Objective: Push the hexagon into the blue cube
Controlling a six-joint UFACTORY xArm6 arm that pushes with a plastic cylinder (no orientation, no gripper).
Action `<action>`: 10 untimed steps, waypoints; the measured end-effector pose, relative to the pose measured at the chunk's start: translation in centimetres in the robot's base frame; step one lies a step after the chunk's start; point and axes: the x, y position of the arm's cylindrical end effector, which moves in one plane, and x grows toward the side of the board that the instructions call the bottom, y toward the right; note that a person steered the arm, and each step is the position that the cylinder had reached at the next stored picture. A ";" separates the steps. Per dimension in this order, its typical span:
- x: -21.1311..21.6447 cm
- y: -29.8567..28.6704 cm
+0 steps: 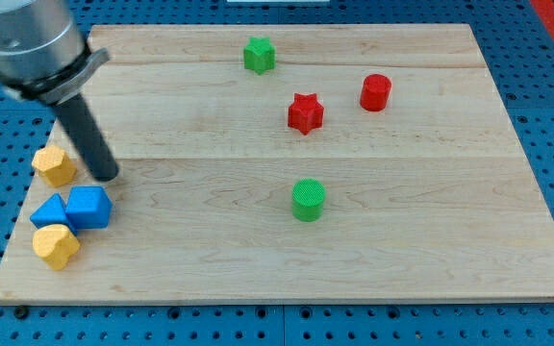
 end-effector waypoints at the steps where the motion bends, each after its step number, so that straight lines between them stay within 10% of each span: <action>1: -6.9 -4.6; 3: -3.4 -10.9; 10: -0.5 -2.4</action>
